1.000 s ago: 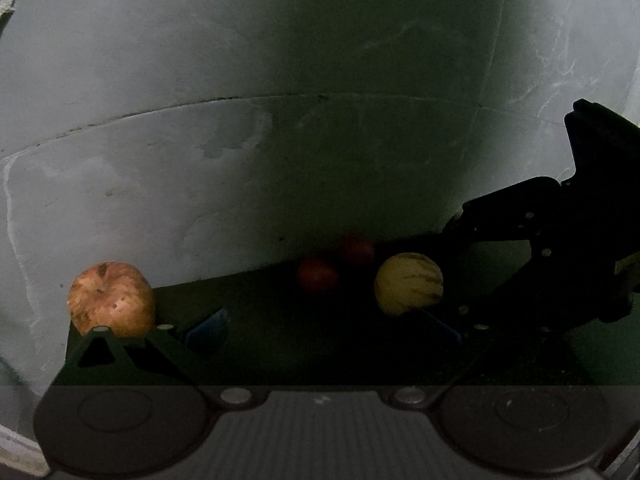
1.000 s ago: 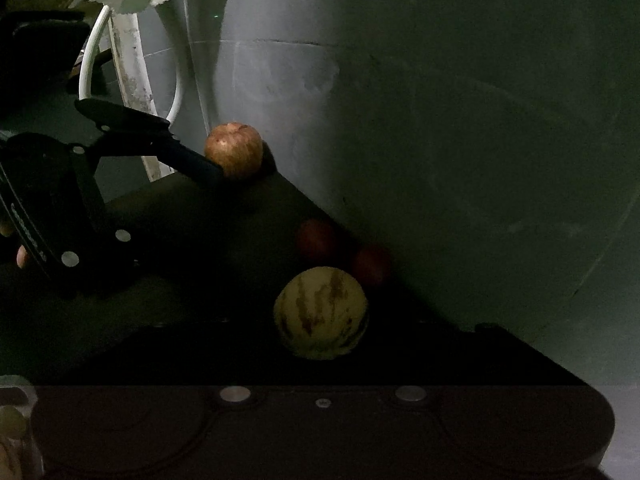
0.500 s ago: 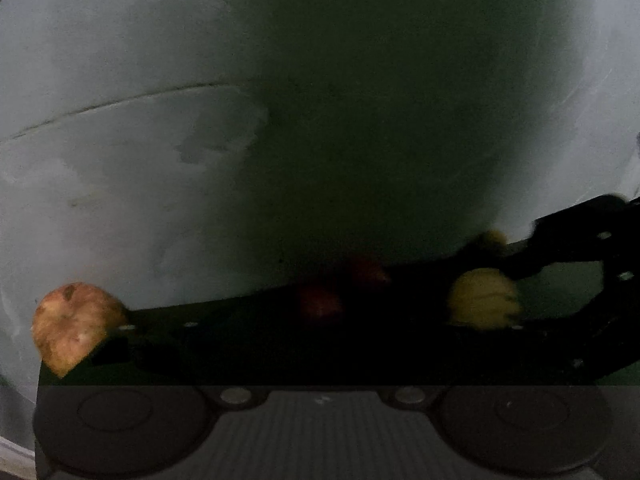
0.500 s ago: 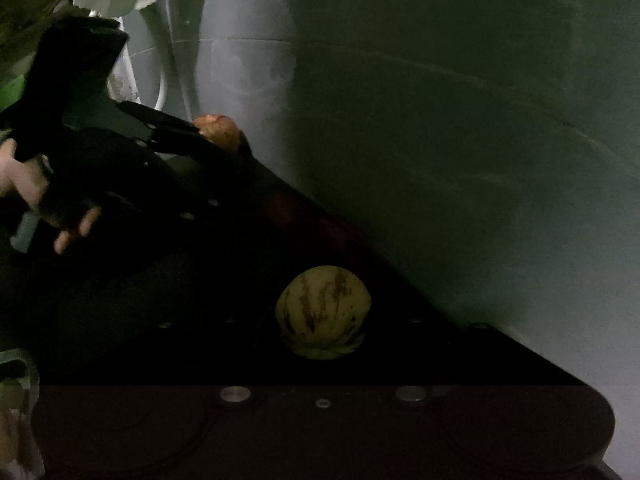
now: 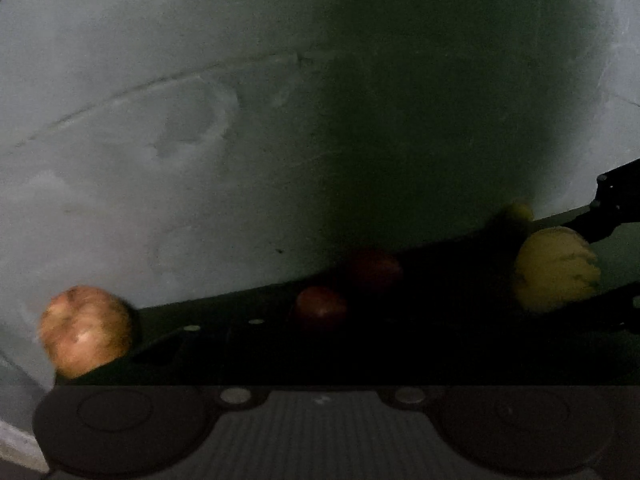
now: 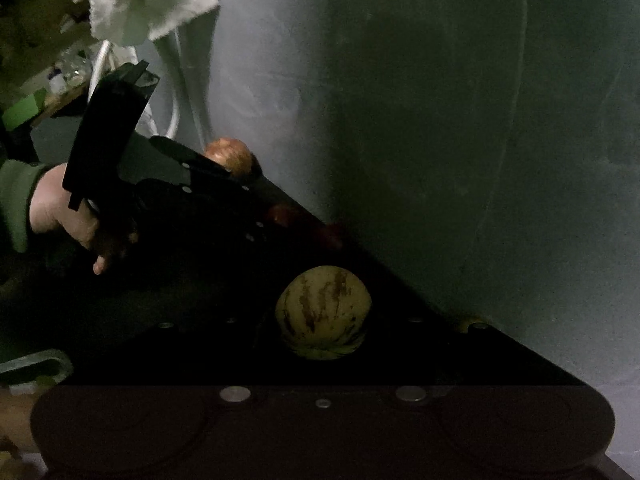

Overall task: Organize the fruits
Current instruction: 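Grasp the red tomato with the left tool while the right tool grasps the striped pepino melon, then carry the red tomato in the left tool while the right tool carries the pepino melon over the tray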

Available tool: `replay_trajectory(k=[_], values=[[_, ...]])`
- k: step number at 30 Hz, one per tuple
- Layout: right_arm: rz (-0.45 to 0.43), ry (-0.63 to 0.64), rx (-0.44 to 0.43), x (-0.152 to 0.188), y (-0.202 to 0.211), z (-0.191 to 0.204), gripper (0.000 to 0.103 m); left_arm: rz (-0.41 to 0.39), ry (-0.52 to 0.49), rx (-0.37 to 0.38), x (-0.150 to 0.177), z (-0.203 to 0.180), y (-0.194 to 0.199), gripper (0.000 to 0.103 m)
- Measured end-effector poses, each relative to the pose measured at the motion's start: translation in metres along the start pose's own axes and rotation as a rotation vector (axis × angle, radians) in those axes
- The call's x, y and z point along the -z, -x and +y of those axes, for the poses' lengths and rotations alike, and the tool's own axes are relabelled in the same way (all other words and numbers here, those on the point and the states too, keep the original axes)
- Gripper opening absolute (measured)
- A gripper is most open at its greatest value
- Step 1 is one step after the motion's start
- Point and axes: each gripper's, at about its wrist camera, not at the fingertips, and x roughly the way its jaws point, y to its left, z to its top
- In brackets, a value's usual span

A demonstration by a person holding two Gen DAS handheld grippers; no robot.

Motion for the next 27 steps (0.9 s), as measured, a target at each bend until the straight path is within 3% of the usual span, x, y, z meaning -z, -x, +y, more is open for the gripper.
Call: replay_trajectory(k=[8,19,27], values=[[-0.089,0.035,-0.106,-0.009,0.053,0.006,0.053,-0.013,0.071,-0.112,0.002,-0.038,0.082,0.033],[-0.262,0.143,-0.289,-0.026,0.172,0.002,0.053,-0.089,0.257,-0.37,-0.01,-0.133,0.206,0.033],[-0.33,0.231,-0.389,-0.027,0.246,0.008,0.053,-0.156,0.371,-0.498,-0.013,-0.195,0.272,0.033]])
